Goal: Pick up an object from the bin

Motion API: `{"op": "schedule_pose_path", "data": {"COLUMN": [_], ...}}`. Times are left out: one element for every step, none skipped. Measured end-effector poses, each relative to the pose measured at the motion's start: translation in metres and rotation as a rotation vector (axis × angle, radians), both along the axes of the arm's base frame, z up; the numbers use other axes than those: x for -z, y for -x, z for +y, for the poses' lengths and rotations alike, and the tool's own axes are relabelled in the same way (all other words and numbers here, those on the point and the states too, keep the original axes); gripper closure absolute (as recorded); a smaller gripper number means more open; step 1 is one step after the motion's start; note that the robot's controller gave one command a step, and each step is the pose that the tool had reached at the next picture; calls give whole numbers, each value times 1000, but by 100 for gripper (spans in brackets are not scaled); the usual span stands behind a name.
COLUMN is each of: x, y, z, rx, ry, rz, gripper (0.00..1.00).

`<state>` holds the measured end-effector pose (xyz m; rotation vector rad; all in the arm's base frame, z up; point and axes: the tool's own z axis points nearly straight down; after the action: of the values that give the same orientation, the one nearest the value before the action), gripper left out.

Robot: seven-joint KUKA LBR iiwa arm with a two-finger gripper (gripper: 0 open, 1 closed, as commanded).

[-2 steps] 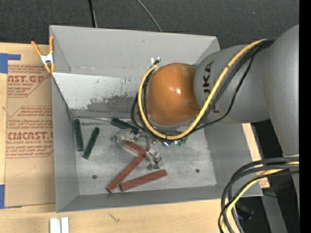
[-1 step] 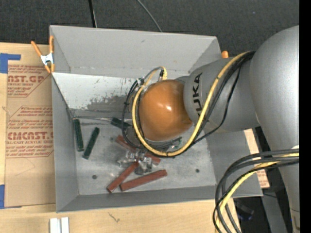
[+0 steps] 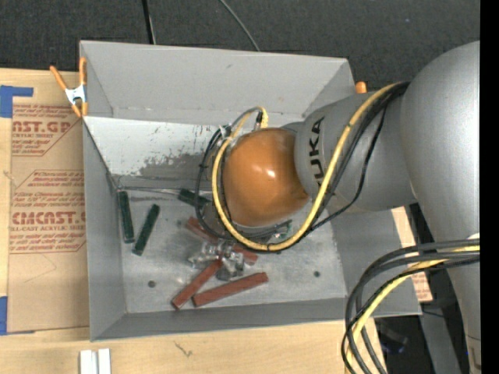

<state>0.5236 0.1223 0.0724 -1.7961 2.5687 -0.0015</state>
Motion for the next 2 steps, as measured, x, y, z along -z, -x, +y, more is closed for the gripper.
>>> {"op": "schedule_pose_path", "data": {"x": [-4, -25], "y": [1, 3], "z": [0, 0], "rx": [0, 1], "ry": [0, 1], "rz": [3, 9], "gripper": [100, 100]}}
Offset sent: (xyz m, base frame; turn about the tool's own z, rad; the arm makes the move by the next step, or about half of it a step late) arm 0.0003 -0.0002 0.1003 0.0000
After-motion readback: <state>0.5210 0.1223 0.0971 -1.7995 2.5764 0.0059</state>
